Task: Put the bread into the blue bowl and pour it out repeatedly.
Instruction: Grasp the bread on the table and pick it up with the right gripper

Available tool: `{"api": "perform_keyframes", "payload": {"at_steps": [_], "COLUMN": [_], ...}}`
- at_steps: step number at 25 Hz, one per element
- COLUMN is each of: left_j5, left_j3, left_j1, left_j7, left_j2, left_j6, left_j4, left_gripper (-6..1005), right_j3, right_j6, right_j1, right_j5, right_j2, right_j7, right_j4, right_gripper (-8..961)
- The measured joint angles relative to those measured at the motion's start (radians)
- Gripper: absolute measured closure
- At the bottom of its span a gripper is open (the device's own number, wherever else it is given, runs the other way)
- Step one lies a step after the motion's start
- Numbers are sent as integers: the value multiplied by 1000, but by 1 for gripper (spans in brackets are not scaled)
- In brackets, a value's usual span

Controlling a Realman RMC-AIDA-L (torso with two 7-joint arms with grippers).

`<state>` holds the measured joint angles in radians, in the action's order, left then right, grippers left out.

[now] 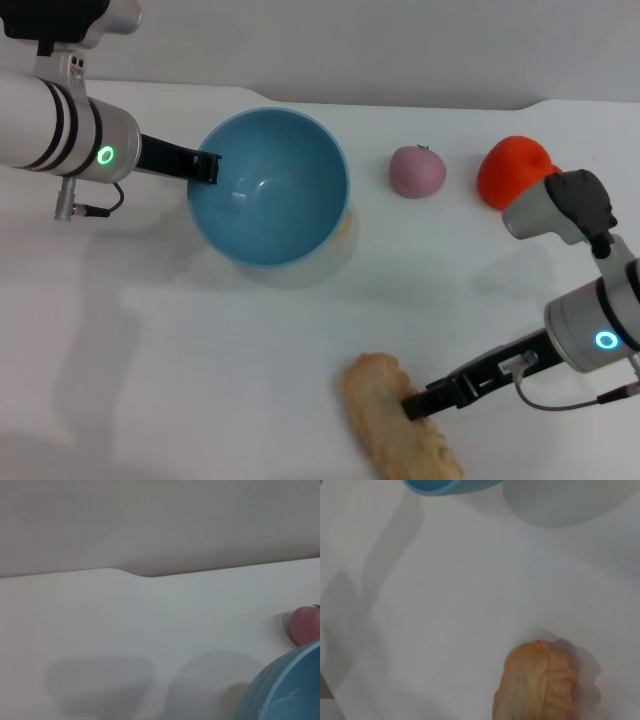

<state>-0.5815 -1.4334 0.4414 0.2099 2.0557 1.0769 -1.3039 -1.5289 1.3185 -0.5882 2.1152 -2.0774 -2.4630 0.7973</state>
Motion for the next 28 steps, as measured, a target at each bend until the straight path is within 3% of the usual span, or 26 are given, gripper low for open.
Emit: {"api": "perform_keyframes", "payload": {"at_steps": [11,21,28], "left_j5": [2,2,2], "left_j3": [1,1,1], "left_j1": [6,7,5], "left_j7": [2,2,2], "left_j2": [-2,-2,-3], "left_j6": [-9,-12,-14], "left_j4": [8,9,9], "left_gripper": [983,982,982], "right_j3": [-119,-162,-282], "right_j6": [-85,-102,-157], "right_j1": [-48,-69,-106], "right_j5": [-101,-141,-213], "right_j2": [-2,-6,-7], "right_j7": [-3,-2,-4], "right_j4": [-20,-21,-53], "right_gripper": [519,534,545]}}
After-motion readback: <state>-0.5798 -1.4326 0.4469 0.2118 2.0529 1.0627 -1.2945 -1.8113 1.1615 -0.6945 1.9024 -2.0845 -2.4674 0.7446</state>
